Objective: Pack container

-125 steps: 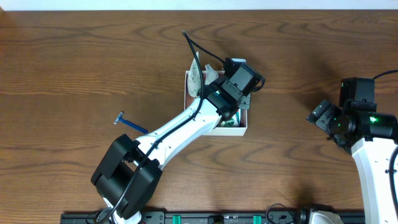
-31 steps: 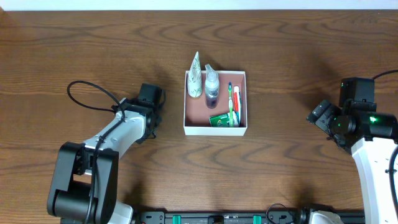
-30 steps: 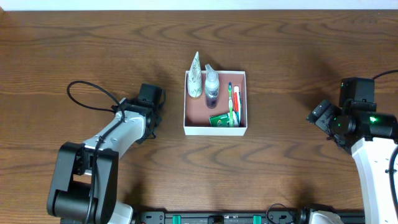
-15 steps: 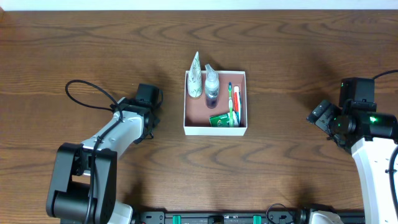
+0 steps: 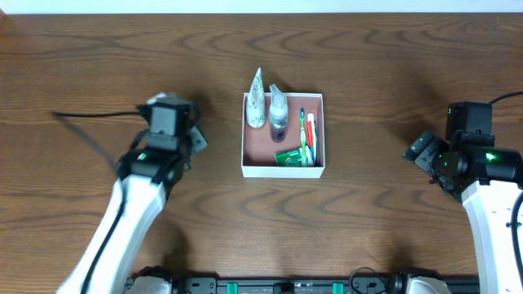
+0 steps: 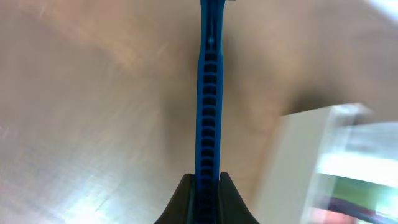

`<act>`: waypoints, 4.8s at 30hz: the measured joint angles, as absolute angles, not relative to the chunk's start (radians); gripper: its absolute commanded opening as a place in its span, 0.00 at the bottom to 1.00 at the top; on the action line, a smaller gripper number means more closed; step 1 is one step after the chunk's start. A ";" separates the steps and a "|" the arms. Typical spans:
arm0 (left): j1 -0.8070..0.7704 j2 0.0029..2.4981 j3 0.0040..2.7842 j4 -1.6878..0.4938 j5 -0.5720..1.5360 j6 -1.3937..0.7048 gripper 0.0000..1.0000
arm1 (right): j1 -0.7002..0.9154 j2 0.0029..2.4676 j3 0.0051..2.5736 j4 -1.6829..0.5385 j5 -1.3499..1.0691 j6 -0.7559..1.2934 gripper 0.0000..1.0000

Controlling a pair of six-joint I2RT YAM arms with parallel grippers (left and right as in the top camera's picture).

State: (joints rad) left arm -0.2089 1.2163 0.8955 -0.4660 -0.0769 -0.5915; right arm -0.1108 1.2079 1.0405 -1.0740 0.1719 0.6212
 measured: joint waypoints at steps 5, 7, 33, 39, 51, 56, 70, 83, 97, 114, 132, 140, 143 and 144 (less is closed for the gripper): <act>-0.293 1.050 0.900 -0.407 -0.007 -0.551 0.06 | -0.111 1.208 1.040 -1.074 0.171 0.621 0.99; -0.352 1.023 0.900 -0.368 0.006 -0.543 0.06 | -0.111 1.208 1.040 -1.074 0.172 0.621 0.99; -0.832 1.550 0.900 0.006 -0.094 -0.465 0.06 | -0.111 1.208 1.040 -1.074 0.171 0.621 0.99; -0.832 1.609 0.900 0.009 -0.123 -0.465 0.06 | -0.111 1.208 1.040 -1.074 0.172 0.621 0.99; -0.832 1.615 0.900 0.012 -0.159 -0.461 0.27 | -0.111 1.208 1.040 -1.074 0.172 0.621 0.99; -0.832 1.615 0.900 0.012 -0.162 -0.455 0.29 | -0.111 1.208 1.040 -1.074 0.172 0.621 0.99; -0.832 1.467 0.900 -0.084 -0.177 -0.383 0.46 | -0.111 1.208 1.040 -1.074 0.172 0.621 0.99; -0.832 0.834 0.917 -0.524 -0.379 -0.330 0.98 | -0.111 1.208 1.040 -1.074 0.172 0.621 0.99; -0.832 0.644 0.919 -1.033 -0.416 -0.291 0.98 | -0.111 1.208 1.040 -1.074 0.172 0.621 0.99; -0.368 0.500 0.589 -0.490 -0.326 -0.331 0.98 | -0.111 1.208 1.040 -1.074 0.172 0.621 0.99; -0.077 0.163 0.157 -0.086 -0.074 -0.234 0.98 | -0.111 1.209 1.040 -1.074 0.171 0.621 0.99; -0.049 0.049 0.016 -0.008 -0.045 -0.228 0.98 | -0.111 1.209 1.040 -1.076 0.172 0.621 0.99; -0.038 0.021 0.019 -0.022 -0.035 -0.205 0.98 | -0.111 1.209 1.040 -1.074 0.172 0.621 0.99; -0.032 0.015 0.019 -0.023 -0.032 -0.199 0.98 | -0.111 1.209 1.040 -1.074 0.171 0.621 0.99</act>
State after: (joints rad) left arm -0.0322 0.0151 0.0193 -0.0231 -0.0322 -0.1993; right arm -0.1108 1.2091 1.0405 -1.0744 0.1715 0.6212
